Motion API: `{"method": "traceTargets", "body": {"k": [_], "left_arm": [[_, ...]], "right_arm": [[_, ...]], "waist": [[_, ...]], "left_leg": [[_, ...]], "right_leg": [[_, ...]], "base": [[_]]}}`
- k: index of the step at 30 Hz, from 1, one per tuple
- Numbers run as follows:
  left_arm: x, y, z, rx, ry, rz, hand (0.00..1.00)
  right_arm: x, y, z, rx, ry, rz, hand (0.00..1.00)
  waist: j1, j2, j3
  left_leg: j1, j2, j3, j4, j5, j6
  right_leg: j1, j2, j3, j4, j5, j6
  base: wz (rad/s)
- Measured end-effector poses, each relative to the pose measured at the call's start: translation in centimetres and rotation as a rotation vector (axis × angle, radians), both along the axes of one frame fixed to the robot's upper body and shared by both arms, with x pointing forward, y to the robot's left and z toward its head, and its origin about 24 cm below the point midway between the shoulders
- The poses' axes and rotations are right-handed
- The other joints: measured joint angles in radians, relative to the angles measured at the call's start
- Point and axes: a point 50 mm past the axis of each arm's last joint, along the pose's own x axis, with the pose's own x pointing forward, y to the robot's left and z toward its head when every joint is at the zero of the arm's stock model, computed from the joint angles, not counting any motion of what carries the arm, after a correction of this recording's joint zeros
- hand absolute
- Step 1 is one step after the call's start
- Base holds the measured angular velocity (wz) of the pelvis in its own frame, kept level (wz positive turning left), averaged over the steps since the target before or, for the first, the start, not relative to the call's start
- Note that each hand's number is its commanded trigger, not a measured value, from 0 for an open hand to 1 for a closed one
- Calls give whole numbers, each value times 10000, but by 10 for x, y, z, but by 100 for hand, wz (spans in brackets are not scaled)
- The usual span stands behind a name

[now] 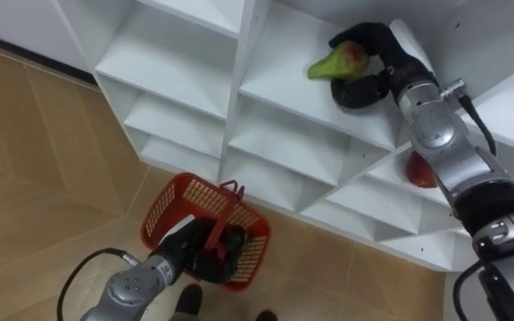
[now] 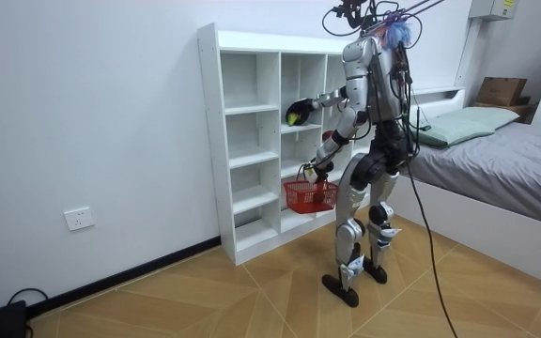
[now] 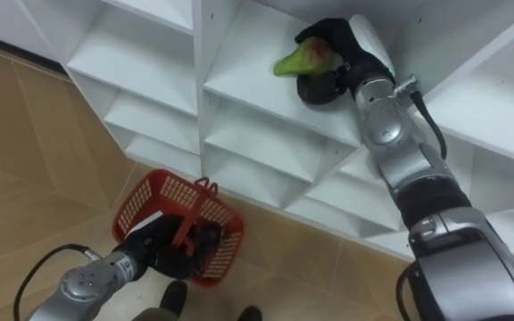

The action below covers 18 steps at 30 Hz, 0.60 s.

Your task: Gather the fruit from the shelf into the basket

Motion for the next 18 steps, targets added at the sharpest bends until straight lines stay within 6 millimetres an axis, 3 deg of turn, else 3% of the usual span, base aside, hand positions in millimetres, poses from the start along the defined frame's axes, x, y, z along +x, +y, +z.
{"method": "traceTargets", "body": {"k": [4, 18], "left_arm": [[-1, -2, -1, -1, 42, -85, 100], [-2, -3, -2, 29, 105, -150, 100]], "right_arm": [[0, -4, 0, -449, -67, -183, 100], [-1, -3, 0, -435, -1, -159, 100]], "waist": [[165, 0, 0], [182, 116, -12]], "left_leg": [[46, 2, 1, -72, 4, -6], [168, -1, 27, -114, 6, -6]], "right_leg": [[17, -3, -15, -4, 1, 0], [108, -1, 41, -8, 1, 1]], "base": [[0], [0]]}}
